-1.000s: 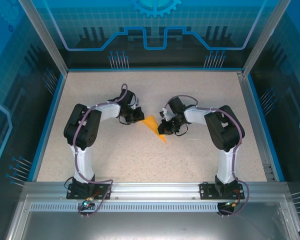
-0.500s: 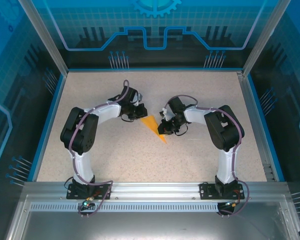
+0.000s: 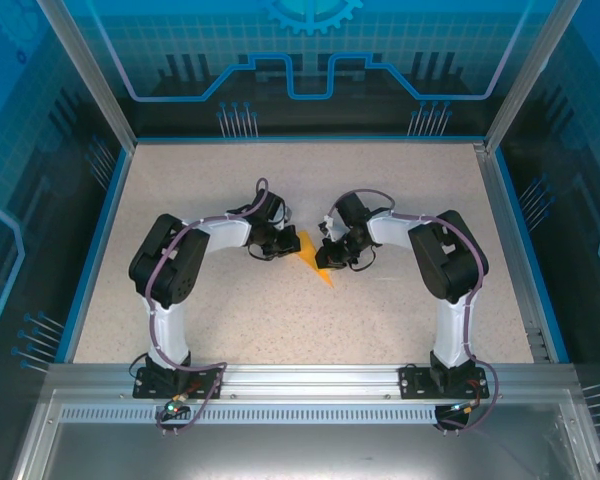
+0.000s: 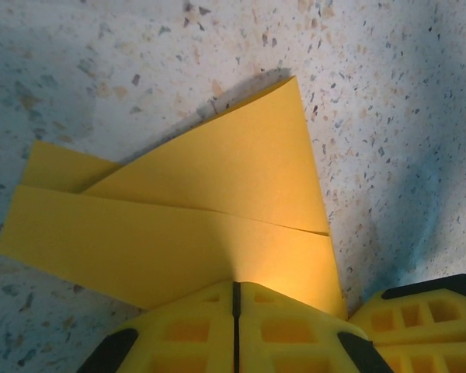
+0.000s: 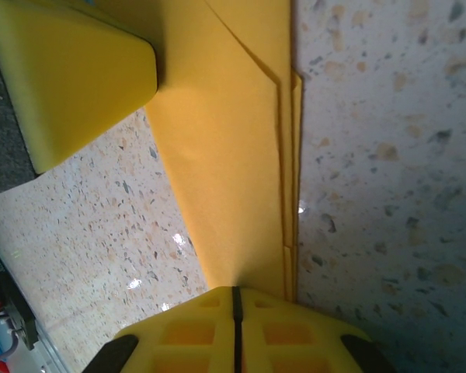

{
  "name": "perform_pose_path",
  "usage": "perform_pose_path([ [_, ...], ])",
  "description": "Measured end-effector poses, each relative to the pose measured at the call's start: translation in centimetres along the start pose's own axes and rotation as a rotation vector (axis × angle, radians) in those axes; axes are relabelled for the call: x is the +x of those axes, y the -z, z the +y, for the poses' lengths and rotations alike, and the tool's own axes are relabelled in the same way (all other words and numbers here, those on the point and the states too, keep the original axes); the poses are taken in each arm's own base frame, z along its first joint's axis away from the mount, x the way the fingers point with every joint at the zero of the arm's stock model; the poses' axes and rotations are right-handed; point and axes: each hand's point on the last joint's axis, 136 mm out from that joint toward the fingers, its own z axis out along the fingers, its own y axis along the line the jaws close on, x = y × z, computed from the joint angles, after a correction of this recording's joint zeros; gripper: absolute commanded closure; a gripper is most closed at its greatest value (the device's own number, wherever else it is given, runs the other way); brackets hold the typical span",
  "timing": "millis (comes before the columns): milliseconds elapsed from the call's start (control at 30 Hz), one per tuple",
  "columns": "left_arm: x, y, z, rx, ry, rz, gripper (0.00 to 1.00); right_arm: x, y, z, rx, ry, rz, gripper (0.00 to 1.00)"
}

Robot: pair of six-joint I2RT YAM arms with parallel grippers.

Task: Fold a paper plane with a square sheet of paper (pick it up from the middle)
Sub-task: Fold the wing for the fifth time at the center of the table.

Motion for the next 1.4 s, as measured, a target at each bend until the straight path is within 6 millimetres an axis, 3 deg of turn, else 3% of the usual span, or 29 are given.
perform_pose_path([
  [233, -0.3, -0.2, -0.1, 0.0, 0.001, 0.0, 0.94, -0.4, 0.1, 0.8, 0.047, 0.042, -0.023, 0.91],
  [400, -0.3, -0.2, -0.2, 0.001, 0.003, 0.001, 0.94, -2.9, 0.6, 2.7, 0.034, 0.088, -0.08, 0.91],
  [533, -0.4, -0.3, -0.2, 0.001, 0.009, 0.001, 0.94, -3.8, -0.1, 3.2, 0.029, 0.101, -0.083, 0.91],
  [700, -0.4, -0.3, -0.3, 0.0, 0.012, 0.001, 0.94, -3.1, -1.6, 2.0, 0.045, 0.077, -0.042, 0.92],
  [1067, -0.5, -0.3, 0.0, -0.032, 0.029, 0.003, 0.94, -2.7, -1.6, 1.7, 0.05, 0.102, -0.043, 0.92],
  [1400, -0.6, -0.3, 0.1, -0.048, 0.046, 0.008, 0.95, 1.5, 0.2, -0.1, 0.04, 0.08, -0.018, 0.93],
])
